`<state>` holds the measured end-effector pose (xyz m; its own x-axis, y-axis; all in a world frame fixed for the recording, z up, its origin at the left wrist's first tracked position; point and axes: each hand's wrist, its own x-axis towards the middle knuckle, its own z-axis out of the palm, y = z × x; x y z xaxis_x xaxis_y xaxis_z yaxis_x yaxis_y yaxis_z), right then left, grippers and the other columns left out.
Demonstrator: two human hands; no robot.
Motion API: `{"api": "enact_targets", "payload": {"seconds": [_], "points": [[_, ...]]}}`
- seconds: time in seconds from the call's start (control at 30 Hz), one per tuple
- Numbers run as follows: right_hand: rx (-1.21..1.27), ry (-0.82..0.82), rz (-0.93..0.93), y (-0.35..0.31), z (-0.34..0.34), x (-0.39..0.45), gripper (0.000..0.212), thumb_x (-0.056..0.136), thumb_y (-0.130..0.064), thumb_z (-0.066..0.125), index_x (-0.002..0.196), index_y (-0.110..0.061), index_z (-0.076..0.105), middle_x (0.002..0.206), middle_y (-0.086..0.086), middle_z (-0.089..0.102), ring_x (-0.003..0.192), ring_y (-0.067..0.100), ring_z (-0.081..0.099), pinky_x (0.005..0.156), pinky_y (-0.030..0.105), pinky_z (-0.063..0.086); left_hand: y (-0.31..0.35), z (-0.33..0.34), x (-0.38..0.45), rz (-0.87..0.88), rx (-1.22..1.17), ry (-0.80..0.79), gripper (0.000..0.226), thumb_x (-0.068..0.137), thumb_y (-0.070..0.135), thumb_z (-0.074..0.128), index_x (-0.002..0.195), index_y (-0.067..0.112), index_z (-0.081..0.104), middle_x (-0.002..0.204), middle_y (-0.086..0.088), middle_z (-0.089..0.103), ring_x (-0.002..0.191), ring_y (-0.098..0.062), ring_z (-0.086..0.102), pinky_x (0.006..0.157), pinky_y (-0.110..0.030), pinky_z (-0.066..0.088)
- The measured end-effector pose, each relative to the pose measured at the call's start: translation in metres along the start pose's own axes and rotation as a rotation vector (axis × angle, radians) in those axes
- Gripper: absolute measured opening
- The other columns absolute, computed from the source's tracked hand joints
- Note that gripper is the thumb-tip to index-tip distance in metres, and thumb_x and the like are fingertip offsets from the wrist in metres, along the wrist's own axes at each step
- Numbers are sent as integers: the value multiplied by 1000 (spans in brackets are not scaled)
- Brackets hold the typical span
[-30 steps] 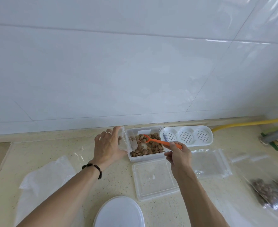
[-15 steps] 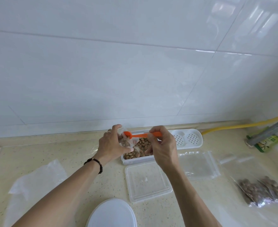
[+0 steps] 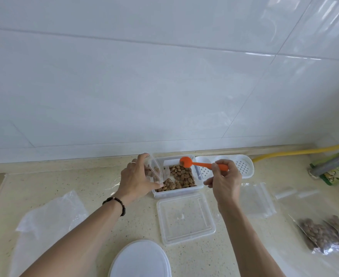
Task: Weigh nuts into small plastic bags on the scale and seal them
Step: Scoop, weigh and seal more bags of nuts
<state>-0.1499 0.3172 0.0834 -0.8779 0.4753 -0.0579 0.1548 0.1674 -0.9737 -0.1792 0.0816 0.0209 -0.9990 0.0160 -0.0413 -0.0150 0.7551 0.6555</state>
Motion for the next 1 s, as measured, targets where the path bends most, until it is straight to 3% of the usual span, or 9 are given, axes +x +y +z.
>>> {"api": "enact_targets", "payload": {"seconds": [0.2, 0.33, 0.47, 0.63, 0.8, 0.9, 1.0], "points": [[-238, -74, -51, 37, 7, 3, 13, 98, -10, 54, 87, -17, 56, 83, 6, 62, 42, 25, 63, 44, 31, 44, -17, -2, -11, 73, 78, 9, 106, 50, 49, 86, 139, 30, 32, 94, 8, 54, 88, -12, 54, 83, -33, 43], [-279, -233, -18, 46, 17, -6, 11, 98, -10, 52, 89, -14, 58, 79, 7, 63, 43, 26, 63, 47, 37, 51, -22, 0, -15, 75, 77, -11, 106, 50, 50, 85, 139, 31, 32, 93, 10, 54, 89, -13, 53, 84, -36, 44], [-249, -321, 100, 51, 25, -9, 4, 98, -13, 55, 96, -12, 58, 81, 12, 64, 44, 19, 61, 48, 31, 49, -19, 0, -13, 83, 98, -9, 106, 51, 50, 86, 139, 28, 33, 97, 8, 52, 90, -13, 52, 86, -35, 42], [-88, -170, 249, 49, 24, -8, 5, 98, -13, 56, 100, -9, 59, 68, 13, 62, 42, 14, 58, 45, 26, 46, -20, -3, -13, 86, 123, 17, 104, 51, 53, 85, 138, 29, 34, 96, 8, 54, 88, -14, 54, 86, -38, 44], [82, -71, 323, 39, 15, -4, 5, 98, -10, 55, 101, -7, 57, 81, 15, 71, 42, 15, 57, 48, 28, 46, -14, -11, -8, 122, 281, 94, 92, 58, 52, 79, 134, 26, 34, 97, 3, 57, 92, -20, 54, 87, -38, 42], [141, -74, 291, 22, 9, -2, 2, 98, -9, 54, 98, -10, 55, 90, 14, 74, 43, 16, 55, 50, 29, 44, -3, -15, -5, 102, 344, 102, 79, 63, 51, 72, 129, 26, 35, 97, 1, 55, 95, -23, 54, 86, -38, 39], [131, -78, 192, -4, 5, -1, 2, 98, -10, 54, 97, -9, 56, 79, 14, 72, 42, 15, 56, 46, 26, 44, 9, -17, -1, 76, 334, 83, 76, 63, 50, 72, 126, 27, 36, 99, 2, 54, 99, -24, 53, 86, -38, 39]]}}
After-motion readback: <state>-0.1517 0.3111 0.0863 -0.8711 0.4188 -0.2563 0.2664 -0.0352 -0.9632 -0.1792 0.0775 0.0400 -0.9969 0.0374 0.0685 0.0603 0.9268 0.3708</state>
